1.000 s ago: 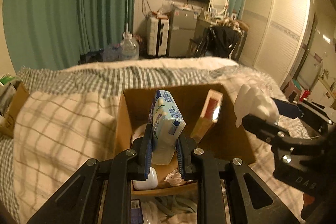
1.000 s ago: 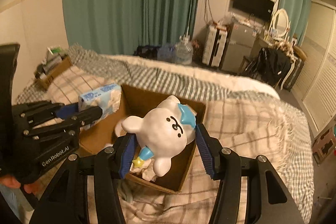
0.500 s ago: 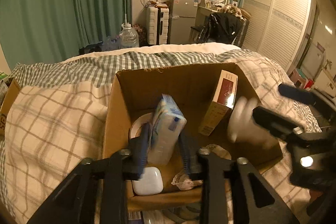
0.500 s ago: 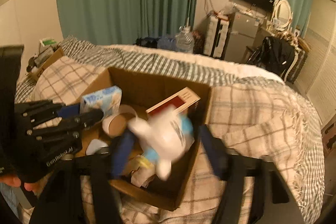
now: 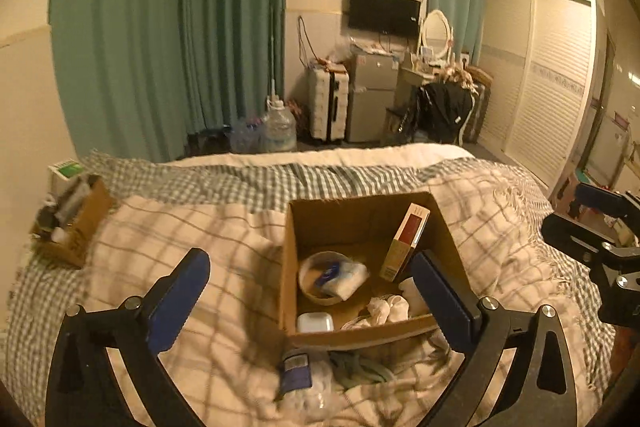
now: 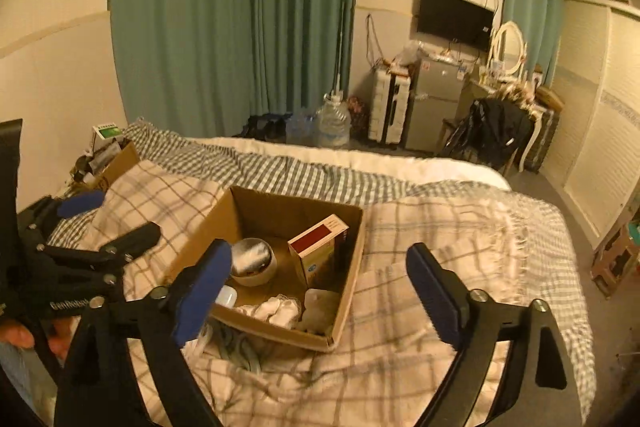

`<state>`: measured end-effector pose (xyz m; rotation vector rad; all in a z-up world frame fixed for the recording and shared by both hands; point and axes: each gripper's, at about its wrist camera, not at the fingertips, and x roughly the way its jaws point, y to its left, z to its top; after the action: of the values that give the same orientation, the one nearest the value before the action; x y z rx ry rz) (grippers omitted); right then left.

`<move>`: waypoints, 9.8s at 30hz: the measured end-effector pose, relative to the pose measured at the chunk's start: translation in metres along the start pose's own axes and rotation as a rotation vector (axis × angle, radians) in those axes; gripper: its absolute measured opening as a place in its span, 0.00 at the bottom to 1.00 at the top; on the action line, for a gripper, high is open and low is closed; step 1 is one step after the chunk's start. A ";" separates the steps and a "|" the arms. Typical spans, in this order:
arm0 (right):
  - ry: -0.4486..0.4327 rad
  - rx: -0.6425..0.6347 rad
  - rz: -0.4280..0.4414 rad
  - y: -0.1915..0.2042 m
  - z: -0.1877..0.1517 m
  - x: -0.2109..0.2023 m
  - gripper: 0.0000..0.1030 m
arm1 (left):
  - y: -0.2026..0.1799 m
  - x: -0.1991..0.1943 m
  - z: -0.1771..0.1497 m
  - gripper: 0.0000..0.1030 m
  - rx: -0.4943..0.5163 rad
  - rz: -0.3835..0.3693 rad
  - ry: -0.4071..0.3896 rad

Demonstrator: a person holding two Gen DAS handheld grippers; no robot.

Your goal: Organize objects

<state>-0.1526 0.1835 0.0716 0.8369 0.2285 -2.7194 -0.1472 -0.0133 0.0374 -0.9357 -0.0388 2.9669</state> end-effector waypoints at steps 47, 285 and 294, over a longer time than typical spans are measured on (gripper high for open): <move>0.277 0.051 -0.053 0.021 -0.151 0.090 0.94 | -0.016 0.110 -0.173 0.62 -0.024 0.133 0.389; -0.226 0.057 -0.214 0.032 -0.130 -0.032 1.00 | -0.007 -0.056 -0.135 1.00 -0.064 0.125 -0.235; -0.223 0.053 -0.218 0.034 -0.130 -0.031 1.00 | -0.008 -0.057 -0.136 1.00 -0.065 0.132 -0.237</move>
<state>-0.0494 0.1889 -0.0193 0.5422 0.2113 -3.0057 -0.0227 -0.0058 -0.0409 -0.6086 -0.0816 3.2012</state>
